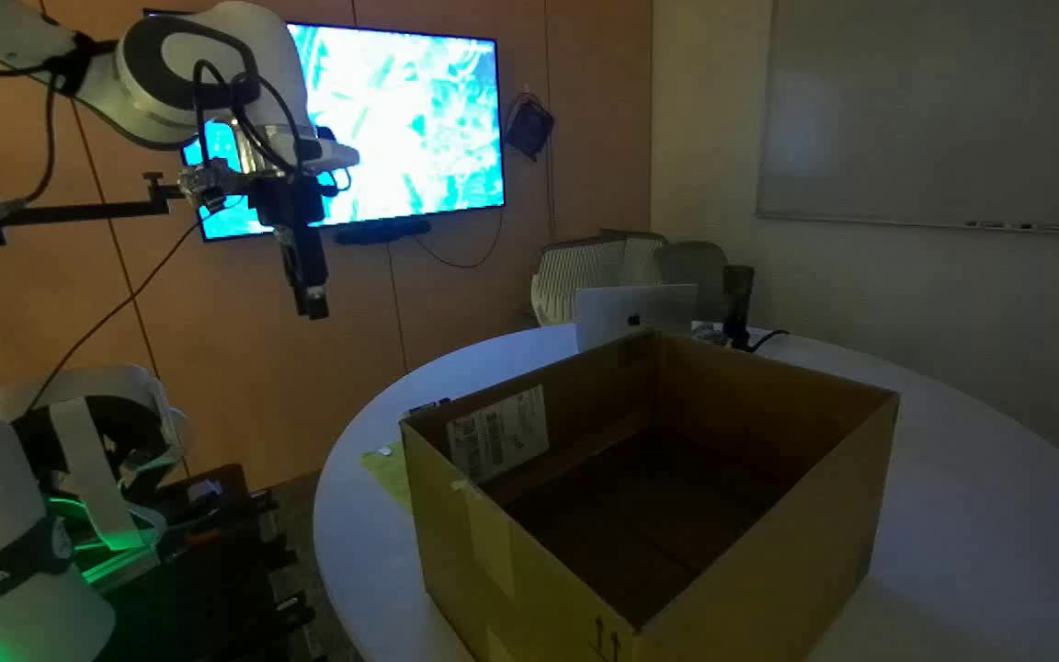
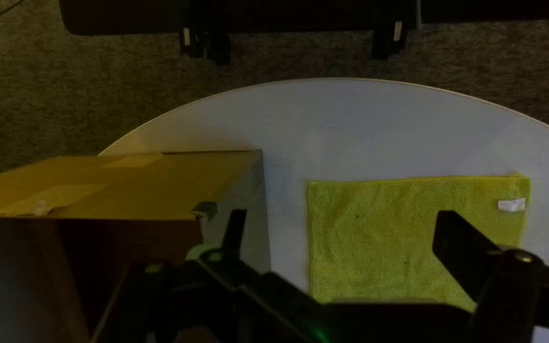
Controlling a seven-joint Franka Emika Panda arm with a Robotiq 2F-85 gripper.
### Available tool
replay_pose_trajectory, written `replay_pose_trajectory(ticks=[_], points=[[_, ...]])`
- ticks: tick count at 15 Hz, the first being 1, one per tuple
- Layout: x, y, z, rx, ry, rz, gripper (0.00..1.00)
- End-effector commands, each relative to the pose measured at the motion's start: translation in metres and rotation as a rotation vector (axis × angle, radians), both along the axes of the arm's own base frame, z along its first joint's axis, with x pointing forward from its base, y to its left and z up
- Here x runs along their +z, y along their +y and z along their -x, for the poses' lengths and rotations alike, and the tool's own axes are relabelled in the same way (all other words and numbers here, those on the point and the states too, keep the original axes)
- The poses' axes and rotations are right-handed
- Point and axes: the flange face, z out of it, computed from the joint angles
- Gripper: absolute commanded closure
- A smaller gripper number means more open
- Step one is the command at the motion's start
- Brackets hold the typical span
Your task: Put the marker on the green towel, then wrap the marker and put it in the box
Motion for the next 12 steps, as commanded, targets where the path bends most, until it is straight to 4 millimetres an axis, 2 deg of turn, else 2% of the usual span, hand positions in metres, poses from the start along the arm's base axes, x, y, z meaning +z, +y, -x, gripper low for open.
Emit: replay_pose_trajectory(ticks=[1,4,6,8,12], points=[[0.001,0.0,0.0,0.0,0.0,0.0,0.0],[0.001,0.0,0.0,0.0,0.0,0.0,0.0],[-0.003,0.004,-0.008,0.023,0.001,0.012,0.0],[-0.013,0.014,-0.023,0.054,0.006,0.033,0.0],[-0.049,0.047,-0.068,0.171,-0.015,0.034,0.0]])
